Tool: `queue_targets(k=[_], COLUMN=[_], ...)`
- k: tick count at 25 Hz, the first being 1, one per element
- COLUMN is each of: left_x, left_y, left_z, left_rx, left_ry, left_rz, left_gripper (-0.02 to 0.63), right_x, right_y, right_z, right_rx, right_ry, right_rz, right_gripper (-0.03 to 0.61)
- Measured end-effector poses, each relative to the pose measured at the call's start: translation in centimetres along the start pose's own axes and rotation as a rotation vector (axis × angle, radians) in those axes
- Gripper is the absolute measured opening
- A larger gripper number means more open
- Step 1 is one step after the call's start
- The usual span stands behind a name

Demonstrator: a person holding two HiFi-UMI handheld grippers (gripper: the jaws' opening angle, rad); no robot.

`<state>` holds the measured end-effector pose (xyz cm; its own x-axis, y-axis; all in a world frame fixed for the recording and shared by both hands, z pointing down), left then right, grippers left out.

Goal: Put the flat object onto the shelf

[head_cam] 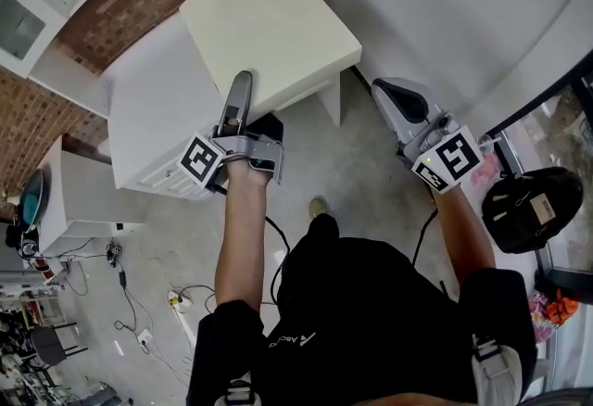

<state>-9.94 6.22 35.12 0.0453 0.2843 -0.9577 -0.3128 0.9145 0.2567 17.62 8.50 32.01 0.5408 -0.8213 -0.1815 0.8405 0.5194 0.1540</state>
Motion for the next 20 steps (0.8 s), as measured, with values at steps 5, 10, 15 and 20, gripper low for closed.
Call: queue_targets(k=[5,10,15,20], left_x=[-1.8,-3.2,-4.7,-5.6], left_y=[-5.0,-9.4,-12.6,-15.0], left_z=[-4.8,-8.8,-11.6,-13.9], left_rx=[-0.024,-0.054,-0.093,-0.110], left_ry=[-0.002,-0.012,-0.014,-0.011], left_rz=[-0.013,-0.010,-0.010,-0.010], left_gripper=[0.313,0.313,0.313,0.313], right_x=[2.9,5.3,6.9,8.1], right_y=[-5.8,-10.9,-14.5,-17.1], right_z=[1.3,2.6,3.8,4.6], right_rx=[-0.006,-0.007,-0.008,-0.024], right_ry=[-0.006,-0.007,-0.009,-0.010], right_rz=[0.013,0.026,0.053,0.066], right_gripper=[0.000,0.000,0.000,0.001])
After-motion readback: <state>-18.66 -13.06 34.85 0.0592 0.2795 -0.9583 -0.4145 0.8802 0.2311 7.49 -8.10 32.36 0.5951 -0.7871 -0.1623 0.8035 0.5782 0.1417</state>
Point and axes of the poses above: the fingertips, and each gripper's own axes: y backward along the fingers, x to its right, z out of its underside, the point moved 6 cm from there along y, backward along the fingers, and after that the axes turned 5 degrees about -z, right-handed, at the moved point
